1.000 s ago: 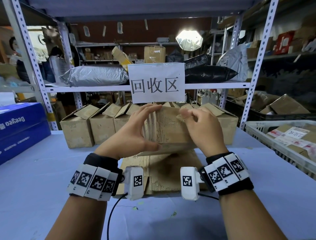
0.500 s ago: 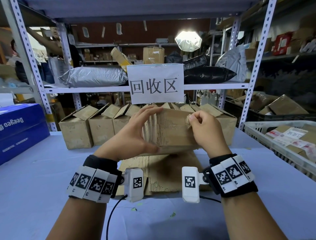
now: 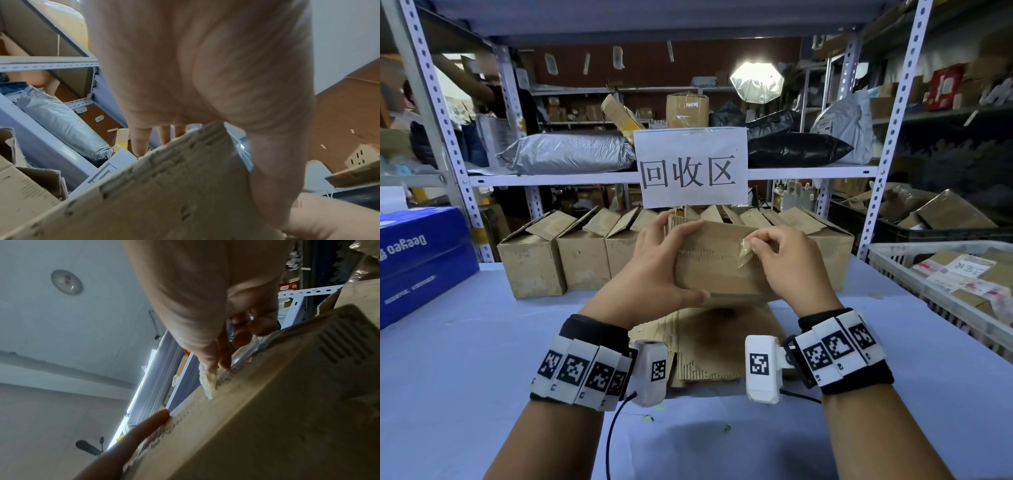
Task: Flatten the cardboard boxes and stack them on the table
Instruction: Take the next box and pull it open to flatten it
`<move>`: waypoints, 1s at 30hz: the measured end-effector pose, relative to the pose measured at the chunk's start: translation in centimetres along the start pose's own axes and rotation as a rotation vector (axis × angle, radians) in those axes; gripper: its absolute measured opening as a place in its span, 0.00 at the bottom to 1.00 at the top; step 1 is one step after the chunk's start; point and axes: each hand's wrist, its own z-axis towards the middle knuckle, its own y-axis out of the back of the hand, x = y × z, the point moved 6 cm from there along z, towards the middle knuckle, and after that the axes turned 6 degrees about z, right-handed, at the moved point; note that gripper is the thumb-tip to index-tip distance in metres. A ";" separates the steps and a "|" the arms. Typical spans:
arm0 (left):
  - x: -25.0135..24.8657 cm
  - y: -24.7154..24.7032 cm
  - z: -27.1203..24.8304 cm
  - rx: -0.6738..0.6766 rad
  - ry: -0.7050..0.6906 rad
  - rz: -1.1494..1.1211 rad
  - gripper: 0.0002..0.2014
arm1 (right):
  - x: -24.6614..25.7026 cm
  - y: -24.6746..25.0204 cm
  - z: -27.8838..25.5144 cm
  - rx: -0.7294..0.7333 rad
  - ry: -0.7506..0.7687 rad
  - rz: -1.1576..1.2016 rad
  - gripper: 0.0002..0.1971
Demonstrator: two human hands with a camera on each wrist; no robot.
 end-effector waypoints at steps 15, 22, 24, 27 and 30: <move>1.4 0.5 0.1 -0.116 0.029 0.045 0.51 | 1.4 -0.7 -0.9 -0.049 0.099 -0.247 0.13; 1.3 0.7 0.1 -0.098 0.012 0.029 0.52 | 0.8 -0.1 -0.8 -0.044 0.011 -0.288 0.23; 1.2 0.6 0.2 -0.093 0.004 0.028 0.53 | 0.5 -0.1 -0.6 -0.025 -0.040 -0.262 0.24; 1.2 0.6 0.3 -0.102 0.003 0.034 0.52 | 0.1 -0.3 -0.3 -0.002 -0.101 -0.203 0.19; 1.3 0.7 0.2 -0.115 0.009 0.025 0.51 | 0.0 -0.2 -0.5 -0.049 -0.123 -0.195 0.15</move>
